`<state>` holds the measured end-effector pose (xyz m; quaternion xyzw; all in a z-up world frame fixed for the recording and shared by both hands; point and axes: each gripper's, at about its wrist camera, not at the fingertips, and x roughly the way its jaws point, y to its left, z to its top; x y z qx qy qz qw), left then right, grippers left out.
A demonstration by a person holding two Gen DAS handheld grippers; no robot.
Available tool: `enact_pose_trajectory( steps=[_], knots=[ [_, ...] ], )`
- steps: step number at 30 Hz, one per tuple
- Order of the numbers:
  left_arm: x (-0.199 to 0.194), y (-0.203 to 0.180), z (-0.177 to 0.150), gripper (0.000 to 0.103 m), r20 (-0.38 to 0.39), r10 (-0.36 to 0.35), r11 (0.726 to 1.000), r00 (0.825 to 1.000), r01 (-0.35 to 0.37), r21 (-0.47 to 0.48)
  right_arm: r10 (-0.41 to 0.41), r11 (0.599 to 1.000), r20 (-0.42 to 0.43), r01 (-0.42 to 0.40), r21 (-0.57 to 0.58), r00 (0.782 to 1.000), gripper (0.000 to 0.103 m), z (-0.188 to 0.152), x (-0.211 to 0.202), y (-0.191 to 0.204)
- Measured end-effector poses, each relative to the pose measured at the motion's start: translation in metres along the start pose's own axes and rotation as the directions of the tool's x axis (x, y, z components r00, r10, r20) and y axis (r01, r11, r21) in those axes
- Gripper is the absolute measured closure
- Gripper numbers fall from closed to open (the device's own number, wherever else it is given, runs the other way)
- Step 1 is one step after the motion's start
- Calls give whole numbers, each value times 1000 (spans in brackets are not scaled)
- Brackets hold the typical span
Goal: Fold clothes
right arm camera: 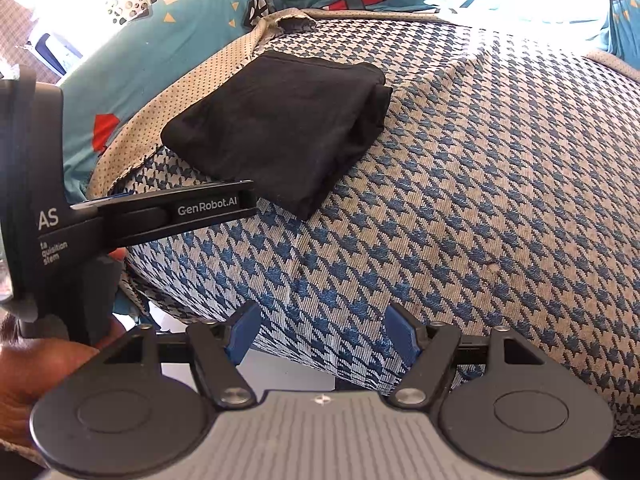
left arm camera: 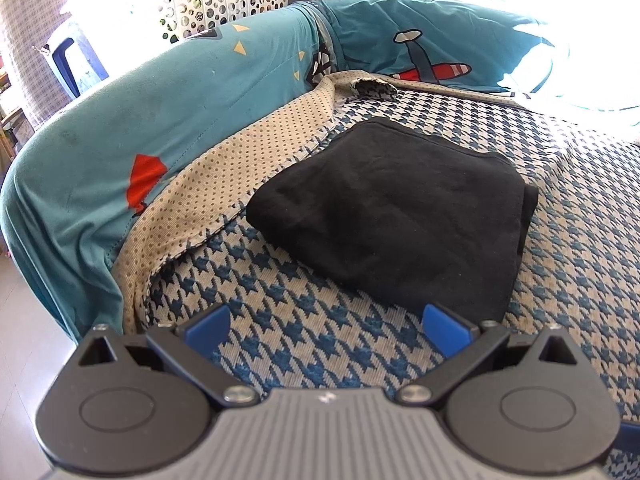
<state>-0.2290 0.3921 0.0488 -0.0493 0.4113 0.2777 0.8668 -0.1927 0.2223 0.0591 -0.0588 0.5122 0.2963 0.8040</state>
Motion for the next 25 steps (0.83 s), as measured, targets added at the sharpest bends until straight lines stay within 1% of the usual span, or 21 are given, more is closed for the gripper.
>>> enact_pose_trajectory(
  steps=[6,14,17,21,25],
  knots=[
    [3,6,2,0,-18,4,999,1000,-5,-42,1,1000,3,-1,0,1000,35,-1,-1,-2],
    [3,-4,6,0,-22,-8,1000,1000,7,-30,-6,1000,11,6,20,1000,35,2,-4,-15],
    [2,-12,8,0,-16,-19,1000,1000,19,-23,-11,999,14,11,38,1000,35,4,-5,-23],
    [2,-28,12,0,-10,-38,999,999,38,13,-27,998,29,26,53,999,35,6,-9,-37],
    [0,-50,18,0,2,-62,997,998,61,46,-48,995,41,44,93,998,35,10,-13,-60]
  ],
)
